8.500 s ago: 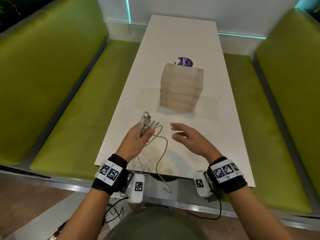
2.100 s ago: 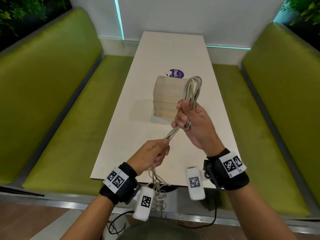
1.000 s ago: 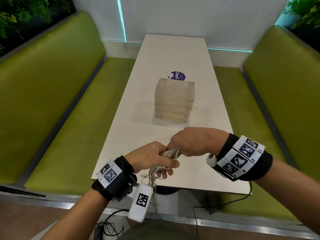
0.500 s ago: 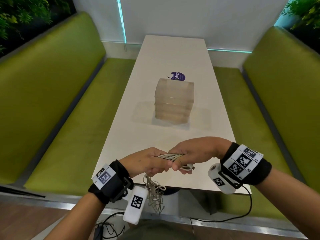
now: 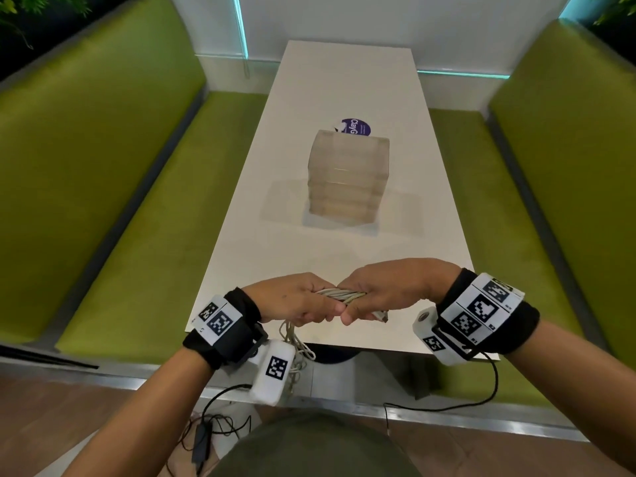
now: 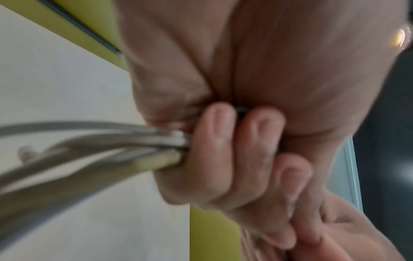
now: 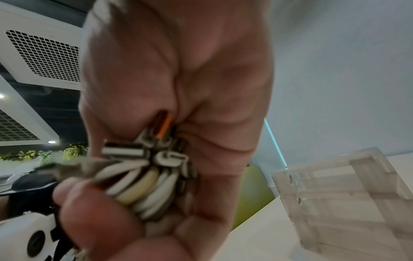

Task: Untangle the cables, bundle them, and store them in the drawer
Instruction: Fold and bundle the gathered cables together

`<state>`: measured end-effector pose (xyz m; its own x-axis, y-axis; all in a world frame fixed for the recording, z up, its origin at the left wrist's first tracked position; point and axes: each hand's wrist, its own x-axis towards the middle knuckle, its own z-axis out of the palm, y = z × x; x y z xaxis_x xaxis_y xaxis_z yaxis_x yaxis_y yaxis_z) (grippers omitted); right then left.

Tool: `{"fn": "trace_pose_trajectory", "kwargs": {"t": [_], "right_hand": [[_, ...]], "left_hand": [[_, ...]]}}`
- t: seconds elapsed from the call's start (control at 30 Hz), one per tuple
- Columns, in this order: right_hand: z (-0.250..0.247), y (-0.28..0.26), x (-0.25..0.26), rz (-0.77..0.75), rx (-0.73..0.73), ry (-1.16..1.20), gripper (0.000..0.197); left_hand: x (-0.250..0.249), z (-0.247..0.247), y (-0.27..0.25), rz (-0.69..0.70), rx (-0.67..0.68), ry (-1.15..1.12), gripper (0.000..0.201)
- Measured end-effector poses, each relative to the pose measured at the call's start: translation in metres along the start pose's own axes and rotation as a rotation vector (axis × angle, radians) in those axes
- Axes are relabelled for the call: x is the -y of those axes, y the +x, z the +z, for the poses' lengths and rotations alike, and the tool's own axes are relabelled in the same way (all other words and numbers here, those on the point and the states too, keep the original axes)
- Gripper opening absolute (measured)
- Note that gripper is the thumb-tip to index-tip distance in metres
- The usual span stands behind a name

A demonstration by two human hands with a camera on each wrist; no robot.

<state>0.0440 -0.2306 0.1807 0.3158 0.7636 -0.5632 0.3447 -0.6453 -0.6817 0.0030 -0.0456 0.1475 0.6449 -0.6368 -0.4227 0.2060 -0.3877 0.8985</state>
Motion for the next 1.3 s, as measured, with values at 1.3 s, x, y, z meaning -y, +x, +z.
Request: {"fn": "trace_pose_trajectory", "kwargs": {"t": [1.3], "right_hand": [[-0.006, 0.015, 0.004, -0.043, -0.653, 0.062, 0.014]], "left_hand": [[-0.002, 0.013, 0.023, 0.470, -0.779, -0.876, 0.035]]}}
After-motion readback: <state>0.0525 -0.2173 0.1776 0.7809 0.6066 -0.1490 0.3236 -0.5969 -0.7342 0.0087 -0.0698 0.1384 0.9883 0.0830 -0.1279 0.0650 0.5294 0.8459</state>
